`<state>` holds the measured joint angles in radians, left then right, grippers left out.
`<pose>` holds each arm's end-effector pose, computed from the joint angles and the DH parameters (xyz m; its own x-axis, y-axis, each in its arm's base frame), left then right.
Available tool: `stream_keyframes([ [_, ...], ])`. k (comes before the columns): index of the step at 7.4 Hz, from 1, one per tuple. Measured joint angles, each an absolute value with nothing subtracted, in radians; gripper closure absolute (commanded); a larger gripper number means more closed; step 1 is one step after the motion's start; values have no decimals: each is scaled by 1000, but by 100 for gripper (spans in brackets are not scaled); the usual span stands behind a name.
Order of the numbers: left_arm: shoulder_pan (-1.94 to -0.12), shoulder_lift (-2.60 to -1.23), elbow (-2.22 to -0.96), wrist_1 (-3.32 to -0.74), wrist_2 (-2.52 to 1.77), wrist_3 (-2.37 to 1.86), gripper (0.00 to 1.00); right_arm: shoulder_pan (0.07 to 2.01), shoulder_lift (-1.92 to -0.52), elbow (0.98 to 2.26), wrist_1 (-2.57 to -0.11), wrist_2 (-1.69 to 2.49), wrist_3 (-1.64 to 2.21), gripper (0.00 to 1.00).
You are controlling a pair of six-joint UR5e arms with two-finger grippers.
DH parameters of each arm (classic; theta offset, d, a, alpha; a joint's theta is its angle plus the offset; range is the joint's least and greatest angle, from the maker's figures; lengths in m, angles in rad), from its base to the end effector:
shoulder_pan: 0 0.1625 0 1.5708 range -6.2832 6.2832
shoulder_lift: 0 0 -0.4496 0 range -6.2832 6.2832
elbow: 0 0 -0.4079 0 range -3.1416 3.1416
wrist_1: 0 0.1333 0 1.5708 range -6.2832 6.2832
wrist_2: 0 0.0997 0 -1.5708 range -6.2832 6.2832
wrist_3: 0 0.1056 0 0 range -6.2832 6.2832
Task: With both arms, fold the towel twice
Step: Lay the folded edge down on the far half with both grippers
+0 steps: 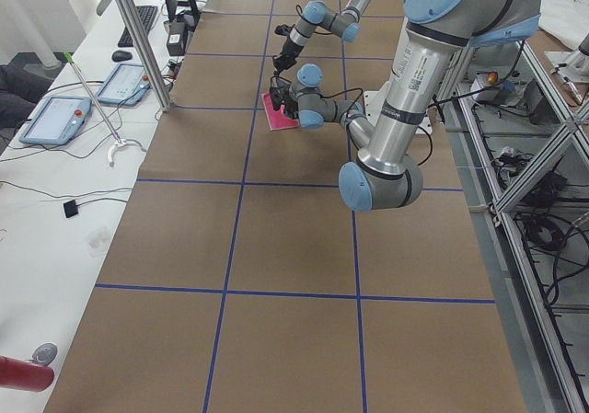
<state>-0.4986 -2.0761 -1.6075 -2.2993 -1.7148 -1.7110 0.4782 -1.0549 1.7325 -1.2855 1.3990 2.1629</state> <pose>0.5551 -0.4368 0.2812 0.2079 -0.2707 -0.9399 0.3857 0.9058 -0.1755 -0.5358 -0.4482 0.2754 0.0982 0.6703 0.7356 -0.7626 0.5256 -0.3771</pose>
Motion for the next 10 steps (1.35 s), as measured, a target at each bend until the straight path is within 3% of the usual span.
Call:
stream_keyframes([
  [10, -517, -2096, -1551, -2307, -1717, -1710, 100, 492, -964, 1624, -1285, 1397, 2163, 100],
])
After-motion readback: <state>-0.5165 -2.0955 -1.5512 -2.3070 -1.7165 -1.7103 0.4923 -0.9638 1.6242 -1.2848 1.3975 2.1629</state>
